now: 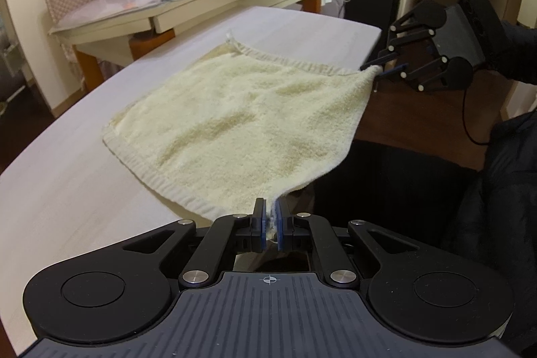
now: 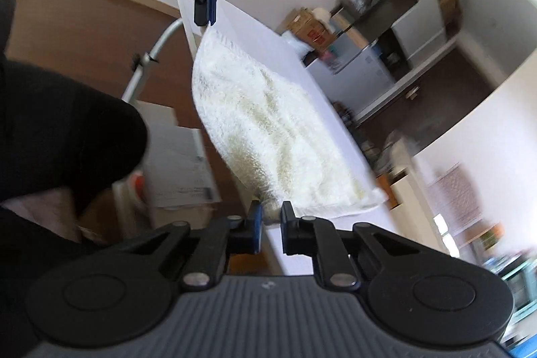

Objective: Fold towel
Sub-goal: 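Fold the held towel edge over onto the opposite edge with both grippers, release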

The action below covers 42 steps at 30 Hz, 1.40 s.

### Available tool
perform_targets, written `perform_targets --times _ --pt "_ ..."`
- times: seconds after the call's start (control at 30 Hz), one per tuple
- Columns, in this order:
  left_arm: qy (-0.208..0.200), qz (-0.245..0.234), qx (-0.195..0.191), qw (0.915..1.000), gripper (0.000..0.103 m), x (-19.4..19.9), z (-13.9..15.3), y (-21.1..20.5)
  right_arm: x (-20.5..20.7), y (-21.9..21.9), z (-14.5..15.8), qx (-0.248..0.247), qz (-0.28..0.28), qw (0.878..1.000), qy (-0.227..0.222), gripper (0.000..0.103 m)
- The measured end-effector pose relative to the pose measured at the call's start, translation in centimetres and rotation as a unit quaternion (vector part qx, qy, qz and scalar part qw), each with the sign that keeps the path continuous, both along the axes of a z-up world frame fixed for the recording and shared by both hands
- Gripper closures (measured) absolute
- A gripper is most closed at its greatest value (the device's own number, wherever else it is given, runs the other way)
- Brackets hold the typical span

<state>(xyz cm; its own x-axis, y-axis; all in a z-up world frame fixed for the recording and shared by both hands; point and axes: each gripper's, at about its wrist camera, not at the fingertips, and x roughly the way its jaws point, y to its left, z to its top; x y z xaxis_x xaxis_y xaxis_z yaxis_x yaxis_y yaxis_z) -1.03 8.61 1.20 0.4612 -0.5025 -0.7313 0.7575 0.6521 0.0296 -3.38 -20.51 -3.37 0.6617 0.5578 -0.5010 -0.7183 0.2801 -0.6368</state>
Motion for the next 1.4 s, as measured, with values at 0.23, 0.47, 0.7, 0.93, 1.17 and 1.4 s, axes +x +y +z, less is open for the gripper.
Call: perform_targets --times 0.23,0.47,0.7,0.93,1.17,1.4 --pt "-0.020 0.043 -0.007 0.9988 0.097 1.9 2.9 1.0 5.8 -2.6 6.6 0.130 -0.035 0.972 0.191 0.090" --pt "-0.039 0.081 -0.007 0.9959 0.097 9.1 4.4 0.8 15.8 -2.6 8.8 0.189 -0.075 0.936 0.288 0.090" --pt "-0.015 0.102 -0.004 0.9946 0.097 16.6 2.5 1.1 24.3 -1.6 6.6 0.211 -0.126 0.899 0.362 0.090" --pt "0.004 0.123 -0.012 0.9924 0.097 19.9 -0.1 1.6 28.5 -1.2 3.9 0.221 -0.159 0.873 0.406 0.090" --pt "0.012 0.135 -0.013 0.9907 0.097 21.2 -1.8 1.9 28.9 -1.7 3.6 0.244 -0.174 0.864 0.405 0.090" --pt "0.001 0.143 0.005 0.9898 0.096 21.5 -2.3 1.5 28.8 -2.3 3.5 0.252 -0.202 0.855 0.407 0.087"
